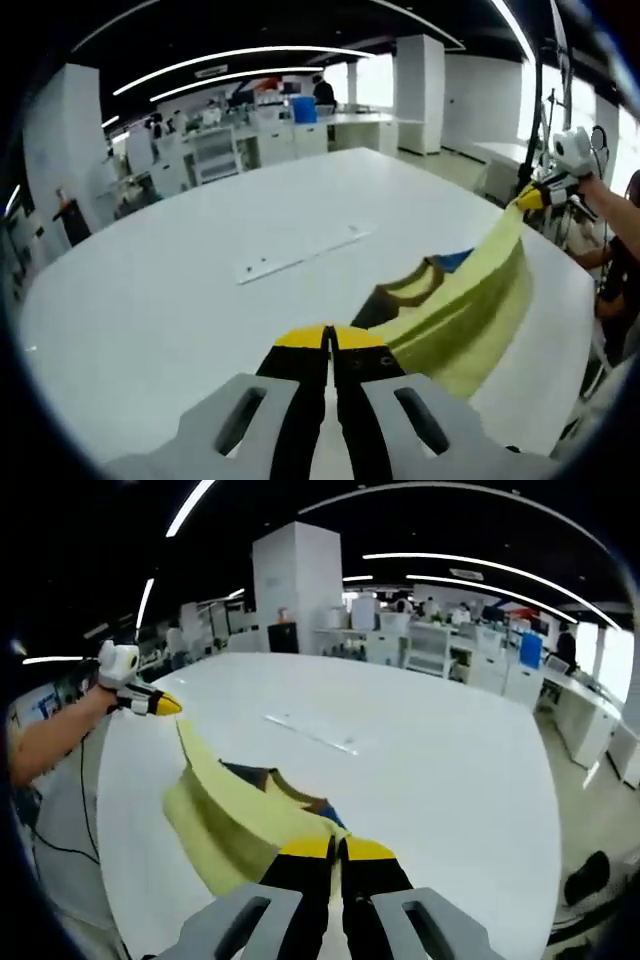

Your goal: Fold the garment on the visible template until the final outline fits inside the template.

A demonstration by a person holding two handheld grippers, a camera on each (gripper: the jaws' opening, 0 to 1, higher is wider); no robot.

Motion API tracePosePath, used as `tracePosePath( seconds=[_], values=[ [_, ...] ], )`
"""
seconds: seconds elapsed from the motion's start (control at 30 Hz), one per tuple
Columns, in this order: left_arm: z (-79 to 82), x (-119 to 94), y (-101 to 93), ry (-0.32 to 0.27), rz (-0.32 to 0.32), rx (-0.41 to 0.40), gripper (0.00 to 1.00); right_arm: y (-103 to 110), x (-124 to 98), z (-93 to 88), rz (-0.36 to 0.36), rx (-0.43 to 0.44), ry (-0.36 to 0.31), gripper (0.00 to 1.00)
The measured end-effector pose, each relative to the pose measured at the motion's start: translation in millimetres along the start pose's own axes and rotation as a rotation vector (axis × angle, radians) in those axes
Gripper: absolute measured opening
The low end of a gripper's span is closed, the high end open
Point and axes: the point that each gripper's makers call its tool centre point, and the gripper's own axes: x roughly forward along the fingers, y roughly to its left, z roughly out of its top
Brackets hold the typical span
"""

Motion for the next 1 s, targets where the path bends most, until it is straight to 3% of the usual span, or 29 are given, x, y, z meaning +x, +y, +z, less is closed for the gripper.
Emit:
tracePosePath(
  seconds=[0.17, 0.33, 0.67, 0.87, 1.0],
  values=[
    [-20.1, 23, 0.1, 0.063, -0.006, -0.006, 0.00, -4, 25, -14.6, -0.003, 0.002, 0.041, 0.00],
    [-32.7, 36, -8.0, 0.090, -0.029, -0.005, 0.00, -7, 41, -30.7, 0.000, 0.017, 0.084, 0.00],
    [-66.0, 49, -20.0, 0.169, -0.089, -0.066, 0.00, -13, 47, -43.3, 0.001, 0.037, 0.113, 0.00],
    [-77.3, 49, -31.3, 0.194, -0.128, -0.105, 0.00, -15, 48, -48.5, -0.003, 0.045, 0.125, 0.00],
    [-84.2, 52, -36.3, 0.211, -0.137, -0.120, 0.07, -15, 48, -48.6, -0.004, 0.046, 0.126, 0.00]
  ],
)
